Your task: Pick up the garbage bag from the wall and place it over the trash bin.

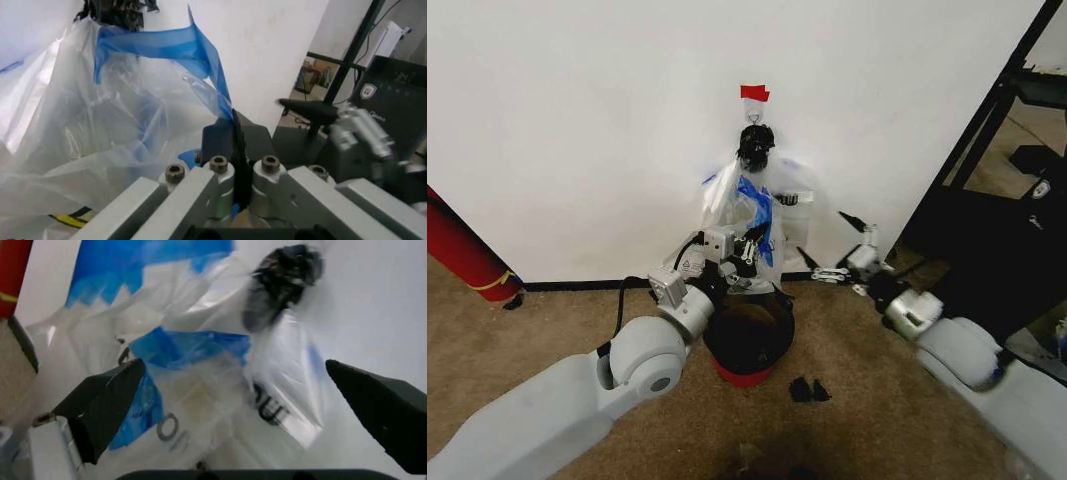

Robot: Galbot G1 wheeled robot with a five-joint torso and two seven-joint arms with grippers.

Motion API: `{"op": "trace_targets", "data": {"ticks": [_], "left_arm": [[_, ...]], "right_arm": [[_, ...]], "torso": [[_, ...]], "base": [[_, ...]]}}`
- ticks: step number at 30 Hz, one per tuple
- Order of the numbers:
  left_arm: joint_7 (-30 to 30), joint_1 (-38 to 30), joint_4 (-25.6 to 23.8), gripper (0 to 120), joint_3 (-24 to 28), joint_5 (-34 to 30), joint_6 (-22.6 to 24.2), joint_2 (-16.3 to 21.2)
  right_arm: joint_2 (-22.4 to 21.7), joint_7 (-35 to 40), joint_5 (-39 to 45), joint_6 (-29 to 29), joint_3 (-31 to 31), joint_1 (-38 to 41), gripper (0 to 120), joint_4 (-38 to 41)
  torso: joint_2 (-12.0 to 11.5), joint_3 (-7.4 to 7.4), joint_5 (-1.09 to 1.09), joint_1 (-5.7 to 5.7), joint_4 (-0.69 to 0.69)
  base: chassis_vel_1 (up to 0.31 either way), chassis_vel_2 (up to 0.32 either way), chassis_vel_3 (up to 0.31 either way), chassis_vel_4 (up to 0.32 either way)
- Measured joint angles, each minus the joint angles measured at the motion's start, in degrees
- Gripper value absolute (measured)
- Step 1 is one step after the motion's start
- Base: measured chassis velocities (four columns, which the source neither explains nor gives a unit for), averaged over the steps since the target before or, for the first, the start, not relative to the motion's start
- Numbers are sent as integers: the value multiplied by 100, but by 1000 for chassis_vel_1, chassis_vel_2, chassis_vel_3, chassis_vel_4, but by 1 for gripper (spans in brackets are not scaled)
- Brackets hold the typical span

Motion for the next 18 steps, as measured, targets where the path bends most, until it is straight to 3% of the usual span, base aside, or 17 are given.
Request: {"op": "trace_targets", "data": {"ticks": [5, 14, 18], "left_arm": [[-8, 19, -80, 0, 42, -2, 21, 35], [-16, 52, -108, 0, 36, -2, 29, 9], [-20, 66, -125, 0, 11, -2, 31, 31]], "right_arm": [[477, -27, -1061, 182, -516, 479, 100, -565], [938, -20, -2100, 228, -741, 853, 100, -969], [967, -76, -2325, 124, -802, 902, 87, -1010]], "torso": [[0, 0, -1, 0, -2], [0, 0, -2, -1, -1], [0, -1, -2, -1, -2]], "base": [[0, 0, 0, 0], [0, 0, 0, 0], [0, 0, 0, 0]]}}
